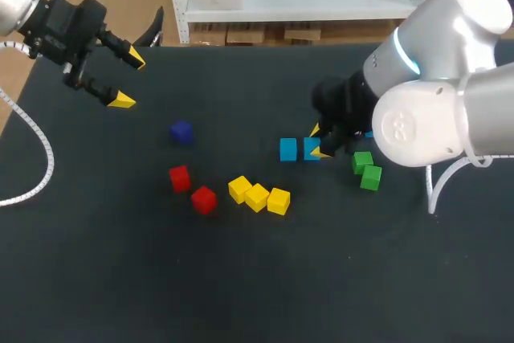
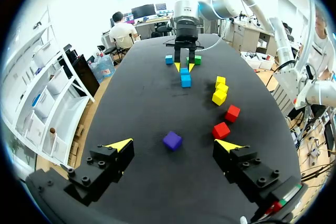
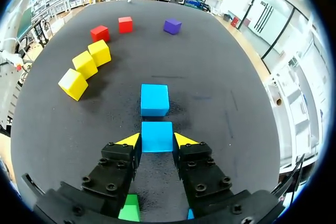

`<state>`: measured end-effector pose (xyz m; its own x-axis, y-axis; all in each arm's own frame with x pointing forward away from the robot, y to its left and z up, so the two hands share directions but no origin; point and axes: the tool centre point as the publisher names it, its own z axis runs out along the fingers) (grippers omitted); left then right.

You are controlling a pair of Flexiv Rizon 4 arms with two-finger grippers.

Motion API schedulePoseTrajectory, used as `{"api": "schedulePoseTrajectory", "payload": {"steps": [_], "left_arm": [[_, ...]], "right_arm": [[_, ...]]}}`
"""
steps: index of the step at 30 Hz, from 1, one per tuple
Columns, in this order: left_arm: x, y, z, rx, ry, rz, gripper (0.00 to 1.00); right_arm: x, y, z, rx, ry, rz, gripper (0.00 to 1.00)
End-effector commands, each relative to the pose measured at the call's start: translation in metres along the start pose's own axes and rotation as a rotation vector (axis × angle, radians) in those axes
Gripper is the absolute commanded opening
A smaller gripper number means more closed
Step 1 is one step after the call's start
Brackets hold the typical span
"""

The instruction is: Place the blue cubes, place green cubes on the blue cubes, place the yellow cubes on the green cubes, then place the red cubes on the yellow cubes, and place purple cube on the red cubes.

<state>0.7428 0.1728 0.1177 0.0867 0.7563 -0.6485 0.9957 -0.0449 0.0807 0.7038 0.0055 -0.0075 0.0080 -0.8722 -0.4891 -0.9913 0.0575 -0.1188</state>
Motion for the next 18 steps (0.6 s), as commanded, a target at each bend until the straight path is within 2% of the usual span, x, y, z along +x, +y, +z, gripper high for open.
{"api": "schedulePoseTrajectory", "payload": {"steps": [1, 7, 10, 18], "left_arm": [[0.0011, 0.0006, 0.0002, 0.000, -0.002, 0.004, 1.00], [0.0011, 0.0006, 0.0002, 0.000, -0.002, 0.004, 1.00], [0.0011, 0.0006, 0.0002, 0.000, -0.002, 0.004, 1.00], [0.0011, 0.0006, 0.0002, 0.000, -0.002, 0.004, 1.00]], "right_arm": [[0.0005, -0.0014, -0.0001, -0.006, -0.004, -0.001, 0.13], [0.0010, -0.0004, -0.0002, -0.008, -0.005, -0.005, 0.17], [0.0008, 0.0001, 0.0001, -0.011, -0.005, -0.008, 0.27], [0.0011, -0.0001, 0.0001, -0.012, -0.003, -0.007, 0.41]]}}
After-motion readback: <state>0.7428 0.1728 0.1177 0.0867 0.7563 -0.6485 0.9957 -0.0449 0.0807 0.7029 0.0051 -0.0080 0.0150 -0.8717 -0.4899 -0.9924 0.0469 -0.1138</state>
